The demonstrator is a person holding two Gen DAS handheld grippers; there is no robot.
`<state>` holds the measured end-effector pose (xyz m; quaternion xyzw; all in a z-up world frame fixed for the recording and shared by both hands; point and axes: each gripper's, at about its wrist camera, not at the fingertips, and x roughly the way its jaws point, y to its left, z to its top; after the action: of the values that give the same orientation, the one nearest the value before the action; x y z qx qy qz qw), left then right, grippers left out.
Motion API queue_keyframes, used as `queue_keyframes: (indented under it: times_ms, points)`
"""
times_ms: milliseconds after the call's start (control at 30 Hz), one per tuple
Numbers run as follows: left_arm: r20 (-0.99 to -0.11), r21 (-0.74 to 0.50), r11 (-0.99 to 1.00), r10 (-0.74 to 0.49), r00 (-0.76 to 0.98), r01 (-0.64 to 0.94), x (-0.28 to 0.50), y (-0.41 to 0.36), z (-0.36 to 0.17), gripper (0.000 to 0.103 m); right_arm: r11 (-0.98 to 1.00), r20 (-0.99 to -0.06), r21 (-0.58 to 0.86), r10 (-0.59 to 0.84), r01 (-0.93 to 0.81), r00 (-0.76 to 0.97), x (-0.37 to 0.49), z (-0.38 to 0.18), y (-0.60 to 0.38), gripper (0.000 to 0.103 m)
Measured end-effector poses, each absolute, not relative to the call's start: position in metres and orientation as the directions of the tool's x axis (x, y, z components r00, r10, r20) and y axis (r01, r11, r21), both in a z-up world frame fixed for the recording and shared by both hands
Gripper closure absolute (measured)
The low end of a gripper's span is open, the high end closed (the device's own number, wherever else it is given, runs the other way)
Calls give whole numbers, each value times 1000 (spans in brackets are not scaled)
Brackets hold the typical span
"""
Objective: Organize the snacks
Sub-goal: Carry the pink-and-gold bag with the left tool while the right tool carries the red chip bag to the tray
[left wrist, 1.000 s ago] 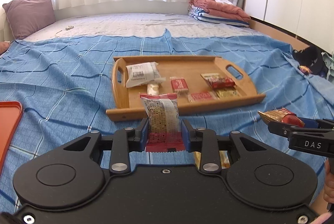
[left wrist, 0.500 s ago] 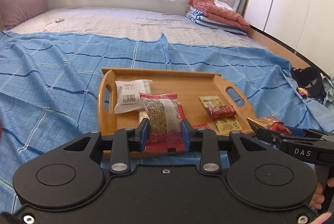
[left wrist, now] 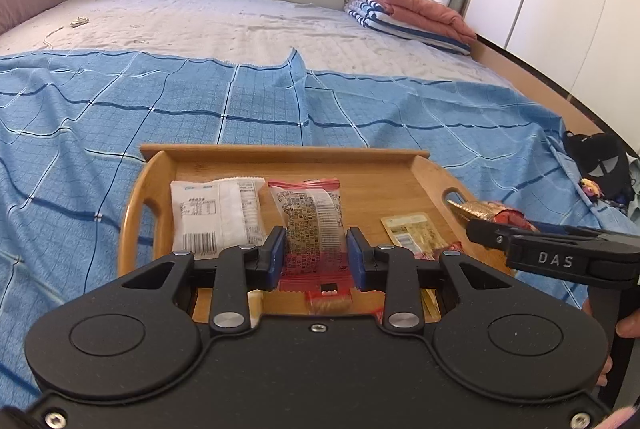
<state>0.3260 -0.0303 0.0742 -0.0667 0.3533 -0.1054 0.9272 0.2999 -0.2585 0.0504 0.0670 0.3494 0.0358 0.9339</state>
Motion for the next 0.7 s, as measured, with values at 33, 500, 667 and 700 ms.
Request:
queue_keyframes:
  times_ms: [33, 500, 667, 700]
  points:
    - [-647, -200, 969, -240, 724, 142, 333, -31, 72, 72, 989, -655, 147, 111, -17, 748, 306, 47, -258, 29]
    - [-678, -185, 981, -172, 715, 60, 404, -41, 40, 72, 996, -689, 86, 85, -35, 720, 348, 18, -240, 29]
    - [-691, -172, 984, -153, 707, 44, 415, -44, 29, 72, 997, -695, 74, 77, -35, 715, 356, 12, -240, 29]
    - [-693, -170, 984, -150, 705, 42, 416, -44, 27, 72, 997, -696, 74, 77, -36, 713, 356, 11, -240, 29]
